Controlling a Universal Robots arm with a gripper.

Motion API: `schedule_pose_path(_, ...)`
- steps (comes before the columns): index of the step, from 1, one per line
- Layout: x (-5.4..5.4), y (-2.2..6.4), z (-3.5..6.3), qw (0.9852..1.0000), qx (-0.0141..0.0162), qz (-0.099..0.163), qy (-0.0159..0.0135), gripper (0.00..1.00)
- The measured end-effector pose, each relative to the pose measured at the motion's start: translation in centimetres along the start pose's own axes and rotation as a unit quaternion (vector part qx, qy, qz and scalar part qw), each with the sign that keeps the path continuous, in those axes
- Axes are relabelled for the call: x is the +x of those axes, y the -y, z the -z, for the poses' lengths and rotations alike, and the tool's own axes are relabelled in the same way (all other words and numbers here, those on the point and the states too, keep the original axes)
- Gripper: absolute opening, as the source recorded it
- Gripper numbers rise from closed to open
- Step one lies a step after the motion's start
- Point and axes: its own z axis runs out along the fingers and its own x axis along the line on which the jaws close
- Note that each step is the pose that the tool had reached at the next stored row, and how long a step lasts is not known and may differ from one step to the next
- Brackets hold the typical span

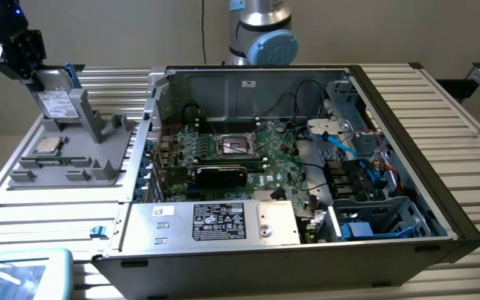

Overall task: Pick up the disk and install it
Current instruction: 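Pick up the disk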

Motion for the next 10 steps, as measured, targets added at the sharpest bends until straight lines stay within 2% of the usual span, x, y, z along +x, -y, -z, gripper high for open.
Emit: schedule_pose_path(10, 0.0, 0.00, 2.86, 1.0000, 0.0025, 0.000, 0.0003, 0.37)
